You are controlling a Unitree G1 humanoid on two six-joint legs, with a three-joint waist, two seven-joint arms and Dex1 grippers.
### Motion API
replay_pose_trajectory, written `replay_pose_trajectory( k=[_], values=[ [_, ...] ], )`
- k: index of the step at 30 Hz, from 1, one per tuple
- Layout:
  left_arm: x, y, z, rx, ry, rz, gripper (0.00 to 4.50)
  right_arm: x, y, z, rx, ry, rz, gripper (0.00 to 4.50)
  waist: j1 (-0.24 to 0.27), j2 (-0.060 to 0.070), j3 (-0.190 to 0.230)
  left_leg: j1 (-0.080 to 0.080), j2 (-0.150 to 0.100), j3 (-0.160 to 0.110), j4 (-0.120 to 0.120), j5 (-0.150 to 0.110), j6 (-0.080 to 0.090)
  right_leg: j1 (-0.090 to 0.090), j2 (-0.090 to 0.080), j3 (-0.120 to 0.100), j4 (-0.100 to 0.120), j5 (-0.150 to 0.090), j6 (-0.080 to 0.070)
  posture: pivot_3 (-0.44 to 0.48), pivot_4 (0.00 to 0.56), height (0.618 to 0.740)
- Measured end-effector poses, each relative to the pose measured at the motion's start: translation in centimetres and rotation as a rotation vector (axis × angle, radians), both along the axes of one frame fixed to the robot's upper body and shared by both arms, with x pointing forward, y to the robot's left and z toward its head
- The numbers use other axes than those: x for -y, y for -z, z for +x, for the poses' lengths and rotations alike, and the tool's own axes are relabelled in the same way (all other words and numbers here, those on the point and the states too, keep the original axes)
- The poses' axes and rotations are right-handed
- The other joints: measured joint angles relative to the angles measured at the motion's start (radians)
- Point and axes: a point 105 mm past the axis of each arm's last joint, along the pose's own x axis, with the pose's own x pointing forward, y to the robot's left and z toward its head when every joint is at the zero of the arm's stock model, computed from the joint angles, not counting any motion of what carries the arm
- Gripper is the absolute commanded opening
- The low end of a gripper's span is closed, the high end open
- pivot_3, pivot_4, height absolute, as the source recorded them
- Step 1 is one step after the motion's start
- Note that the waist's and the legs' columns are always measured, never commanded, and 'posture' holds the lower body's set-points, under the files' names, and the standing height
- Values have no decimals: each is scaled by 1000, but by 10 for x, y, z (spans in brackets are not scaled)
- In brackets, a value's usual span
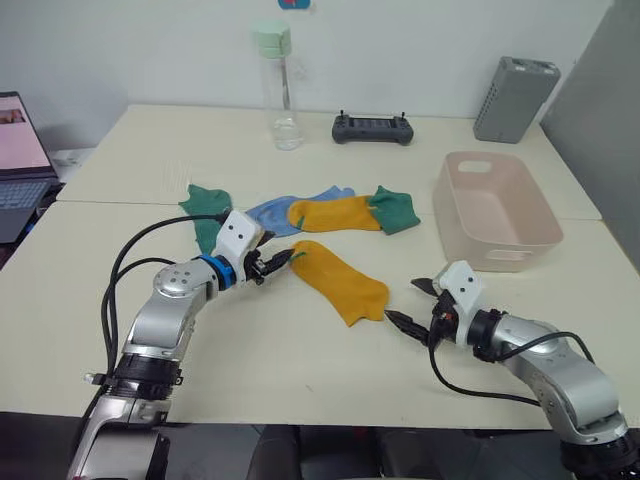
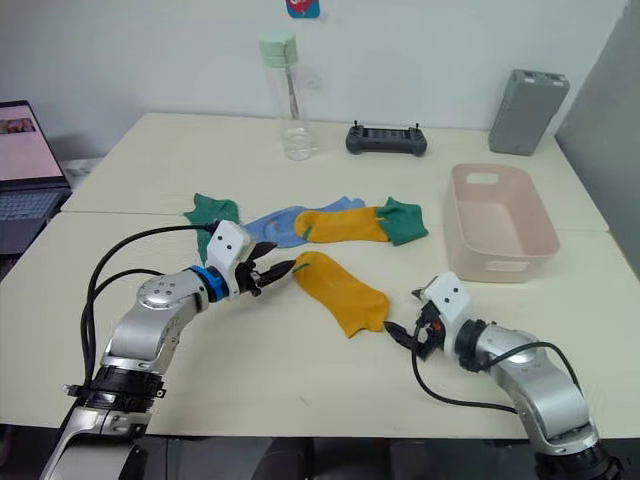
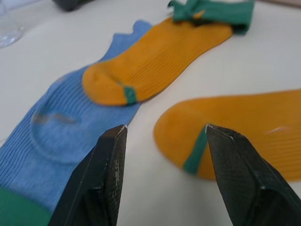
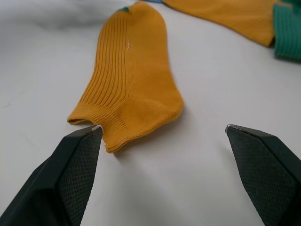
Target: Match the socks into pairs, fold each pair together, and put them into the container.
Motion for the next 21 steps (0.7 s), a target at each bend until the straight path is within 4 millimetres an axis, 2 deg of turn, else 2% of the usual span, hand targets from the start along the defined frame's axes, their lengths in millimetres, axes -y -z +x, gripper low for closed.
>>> replay_pose_trajectory(
  k=[2, 4, 7, 11, 17, 18, 21],
  values=[
    [0, 4, 6, -5, -14, -7, 2757, -3, 5, 1, -54, 30, 19, 4500, 6, 0, 0, 0, 0, 0, 0, 0, 0, 0, 0, -1, 0, 0, 0, 0, 150, 740],
    [8, 9, 11, -13, -3, -14, 2757, -14, 9, 3, -117, 39, 69, 4500, 8, 0, 0, 0, 0, 0, 0, 0, 0, 0, 1, 0, 1, 0, 0, 0, 150, 740],
    [19, 21, 11, -36, 30, -1, 2790, -24, 13, 1, -182, 31, 101, 3850, 9, 0, 0, 0, 0, 0, 0, 0, 0, 0, 1, 0, 1, 0, -1, 0, 150, 740],
    [19, 22, 15, -18, 28, 24, 1885, -31, 14, 1, -225, 19, 135, 2470, 8, 0, 0, 0, 1, -1, -1, 0, 0, 0, 1, -1, 1, 0, -1, 0, 150, 740],
    [18, 26, 14, -11, 24, 12, 4, -30, 12, 3, -227, 25, 149, 291, 6, 0, 0, 0, 1, 0, -1, 0, 0, 0, 1, 0, 1, 0, 0, 0, 150, 740],
    [19, 27, 12, -14, 27, 10, 0, -28, 12, 4, -224, 32, 148, 16, 6, 0, 0, 0, 1, 0, -1, 0, 0, 0, 1, 0, 1, 0, 0, 0, 150, 740],
    [20, 29, 3, -29, 33, -8, 0, -19, 9, 6, -219, 45, 143, 16, 5, 0, 0, 0, 1, 0, -1, 0, 0, 0, 1, 0, 1, 0, 0, 0, 150, 740]
  ],
)
